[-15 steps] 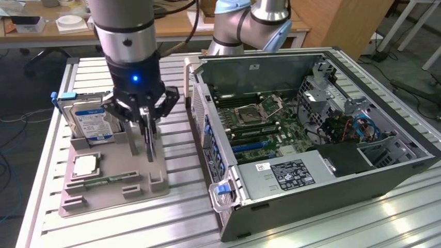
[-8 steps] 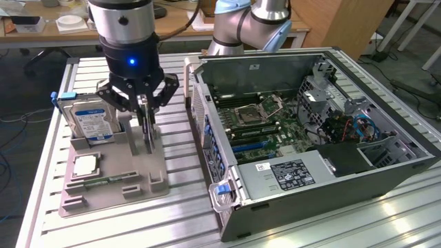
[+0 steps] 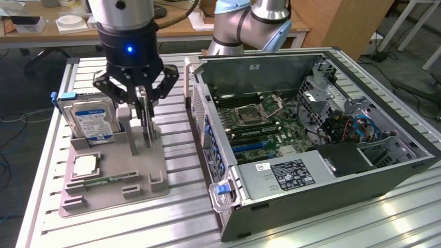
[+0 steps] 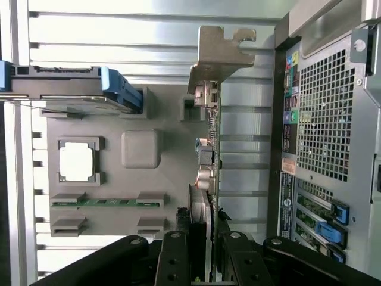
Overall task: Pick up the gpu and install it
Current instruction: 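Pick up the gpu and move the gpu toward the slot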
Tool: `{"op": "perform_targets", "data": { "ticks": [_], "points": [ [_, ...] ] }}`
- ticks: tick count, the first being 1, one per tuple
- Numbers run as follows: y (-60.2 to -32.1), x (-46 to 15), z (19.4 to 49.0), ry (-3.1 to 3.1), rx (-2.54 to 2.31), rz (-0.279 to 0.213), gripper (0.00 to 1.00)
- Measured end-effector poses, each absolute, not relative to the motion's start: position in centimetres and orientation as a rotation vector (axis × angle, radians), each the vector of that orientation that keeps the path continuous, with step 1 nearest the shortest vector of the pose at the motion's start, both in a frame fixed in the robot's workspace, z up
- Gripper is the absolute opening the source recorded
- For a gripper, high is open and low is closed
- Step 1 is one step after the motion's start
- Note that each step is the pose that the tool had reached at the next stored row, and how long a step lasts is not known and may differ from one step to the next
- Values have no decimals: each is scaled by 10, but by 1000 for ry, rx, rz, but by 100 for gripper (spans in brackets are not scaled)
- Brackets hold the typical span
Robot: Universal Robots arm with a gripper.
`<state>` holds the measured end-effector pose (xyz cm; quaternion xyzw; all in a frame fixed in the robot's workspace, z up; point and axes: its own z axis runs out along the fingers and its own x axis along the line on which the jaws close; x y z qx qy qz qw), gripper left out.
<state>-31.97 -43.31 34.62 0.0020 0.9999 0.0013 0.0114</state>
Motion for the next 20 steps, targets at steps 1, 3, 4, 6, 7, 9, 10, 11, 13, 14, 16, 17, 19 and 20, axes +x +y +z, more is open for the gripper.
{"op": "perform_targets", "data": {
  "ticks": [1, 3, 4, 6, 7, 9, 10, 11, 13, 14, 16, 17, 19, 20],
  "points": [
    [-433, -320, 350, 3119, 6, 4, 27],
    [-433, -320, 355, 3119, 6, 4, 27],
    [-433, -320, 356, 3119, 6, 4, 27],
    [-433, -320, 360, 3119, 6, 4, 27],
    [-433, -320, 362, 3119, 6, 4, 27],
    [-433, -320, 367, 3119, 6, 3, 27],
    [-433, -320, 369, 3119, 6, 3, 27],
    [-433, -320, 371, 3119, 6, 3, 27],
    [-433, -320, 375, 3119, 6, 3, 27],
    [-433, -320, 377, 3119, 6, 3, 27],
    [-433, -320, 378, 3119, 6, 3, 27],
    [-433, -320, 379, 3119, 6, 3, 27],
    [-433, -320, 381, 3119, 6, 0, 27],
    [-433, -320, 382, 3119, 6, -6, 27]
  ]
}}
